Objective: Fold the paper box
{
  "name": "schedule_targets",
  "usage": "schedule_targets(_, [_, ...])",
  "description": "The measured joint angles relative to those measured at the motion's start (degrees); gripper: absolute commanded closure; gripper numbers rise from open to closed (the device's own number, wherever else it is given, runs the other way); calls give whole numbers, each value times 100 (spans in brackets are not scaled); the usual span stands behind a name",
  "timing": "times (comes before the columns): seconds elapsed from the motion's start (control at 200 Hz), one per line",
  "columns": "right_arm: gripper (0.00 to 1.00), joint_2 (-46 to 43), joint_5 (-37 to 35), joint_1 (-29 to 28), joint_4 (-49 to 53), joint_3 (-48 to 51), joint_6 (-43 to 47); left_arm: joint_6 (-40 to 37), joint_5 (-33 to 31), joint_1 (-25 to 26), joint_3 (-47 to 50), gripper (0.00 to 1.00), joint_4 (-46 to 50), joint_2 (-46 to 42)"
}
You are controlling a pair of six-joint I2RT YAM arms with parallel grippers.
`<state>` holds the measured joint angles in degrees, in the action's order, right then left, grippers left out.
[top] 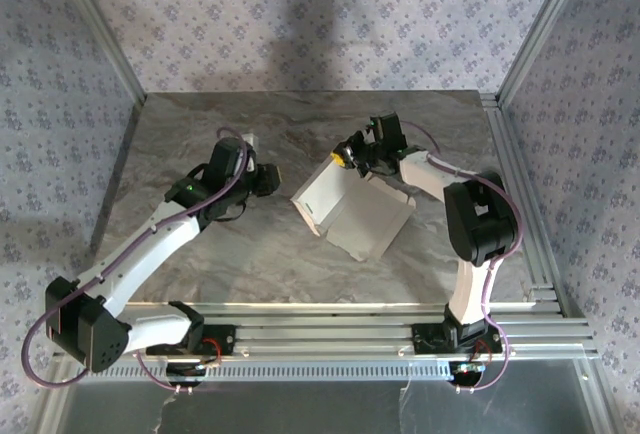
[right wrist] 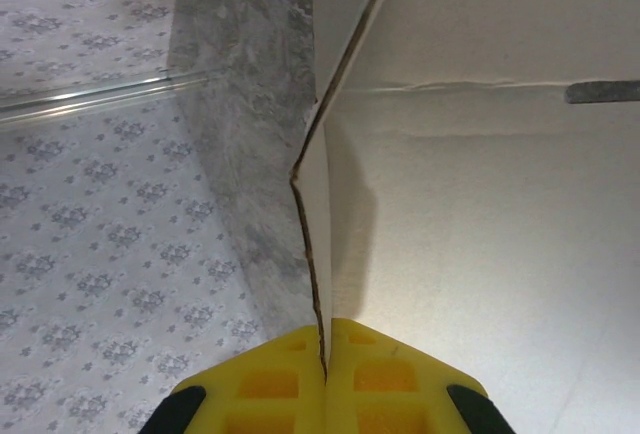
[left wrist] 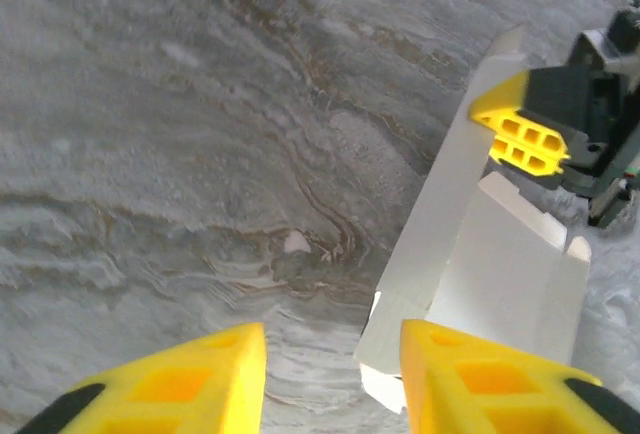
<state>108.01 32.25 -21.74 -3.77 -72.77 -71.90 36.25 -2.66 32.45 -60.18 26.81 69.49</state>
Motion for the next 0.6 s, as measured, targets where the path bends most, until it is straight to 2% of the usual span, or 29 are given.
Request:
schedule_targets(0.06, [100, 0, 42, 31, 9, 0, 2, 87, 127, -46, 39, 74, -33, 83])
schedule_targets(0.185, [100, -2, 74, 50, 264, -57, -4, 234, 479, -52, 44, 60, -286, 424])
schedule_targets(0.415, [100, -2, 55, 44, 1596, -734, -118, 872, 890, -42, -125, 57, -407, 955])
schedule_targets(0.6, [100, -2, -72, 22, 2546, -1270, -157, 1655, 955, -2, -743, 56, -275, 1102])
